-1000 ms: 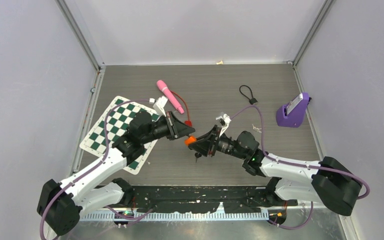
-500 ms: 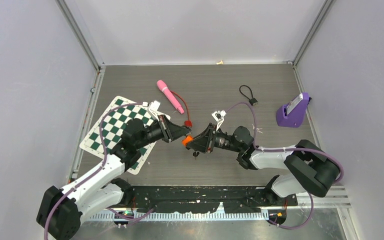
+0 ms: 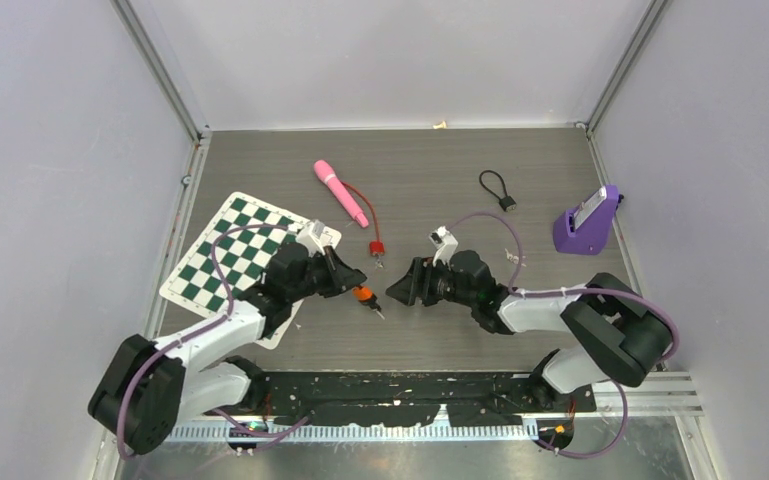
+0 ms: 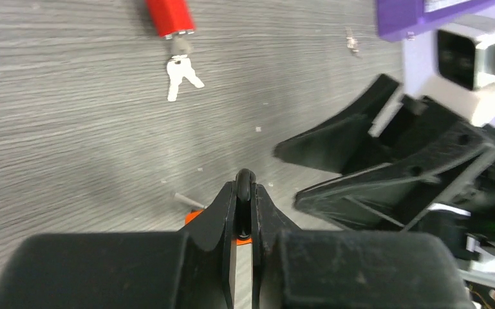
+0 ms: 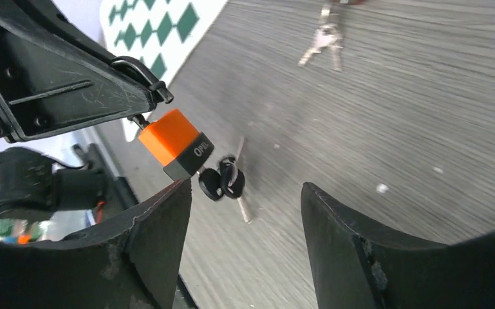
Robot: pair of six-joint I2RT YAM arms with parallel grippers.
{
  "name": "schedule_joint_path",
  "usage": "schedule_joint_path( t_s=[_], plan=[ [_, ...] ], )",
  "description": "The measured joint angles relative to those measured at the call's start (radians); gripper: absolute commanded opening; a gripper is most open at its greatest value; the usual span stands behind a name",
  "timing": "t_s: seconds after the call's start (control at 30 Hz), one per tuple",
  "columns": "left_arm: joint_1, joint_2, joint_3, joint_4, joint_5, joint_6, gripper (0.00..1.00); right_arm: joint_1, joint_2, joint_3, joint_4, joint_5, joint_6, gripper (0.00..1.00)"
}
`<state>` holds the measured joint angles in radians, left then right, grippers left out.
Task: Unlock with the key
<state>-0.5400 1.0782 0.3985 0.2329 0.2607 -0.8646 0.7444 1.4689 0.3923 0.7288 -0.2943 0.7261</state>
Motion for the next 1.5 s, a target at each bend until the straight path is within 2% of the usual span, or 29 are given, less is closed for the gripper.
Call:
schedule_joint_path(
  t_s=[0.2, 0.43, 0.57, 0.8, 0.97, 1.1, 1.27, 1.33, 1.4, 1.5],
  plan=[
    [0.025, 0.152, 0.008, 0.011, -0.020, 0.029, 0.00, -0.009, -0.114, 0.008, -0.222, 0.135, -0.081, 0.74],
    [0.072, 0.333, 0.168, 0.005, -0.007, 0.086, 0.01, -0.038, -0.277, 0.011, -0.388, 0.251, -0.174, 0.77],
    [0.105, 0.410, 0.276, -0.064, -0.032, 0.114, 0.08, -0.068, -0.361, 0.011, -0.449, 0.301, -0.213, 0.79],
    [0.115, 0.448, 0.369, -0.190, -0.074, 0.116, 0.05, -0.097, -0.415, 0.011, -0.481, 0.322, -0.252, 0.80],
    [0.120, 0.326, 0.315, -0.356, -0.143, 0.109, 0.05, -0.100, -0.415, 0.010, -0.475, 0.266, -0.273, 0.79],
    [0.104, 0.095, 0.243, -0.513, -0.165, 0.114, 0.06, -0.100, -0.403, 0.009, -0.430, 0.178, -0.286, 0.77],
    [0.047, -0.253, 0.230, -0.671, -0.166, 0.114, 0.10, -0.100, -0.375, 0.009, -0.397, 0.096, -0.299, 0.77],
    [0.039, -0.349, 0.226, -0.711, -0.180, 0.111, 0.10, -0.100, -0.373, 0.009, -0.384, 0.073, -0.302, 0.76],
    [0.038, -0.388, 0.227, -0.752, -0.216, 0.110, 0.10, -0.100, -0.370, 0.009, -0.368, 0.056, -0.302, 0.76],
    [0.038, -0.312, 0.230, -0.798, -0.246, 0.115, 0.10, -0.100, -0.359, 0.009, -0.352, 0.041, -0.302, 0.76]
  ],
)
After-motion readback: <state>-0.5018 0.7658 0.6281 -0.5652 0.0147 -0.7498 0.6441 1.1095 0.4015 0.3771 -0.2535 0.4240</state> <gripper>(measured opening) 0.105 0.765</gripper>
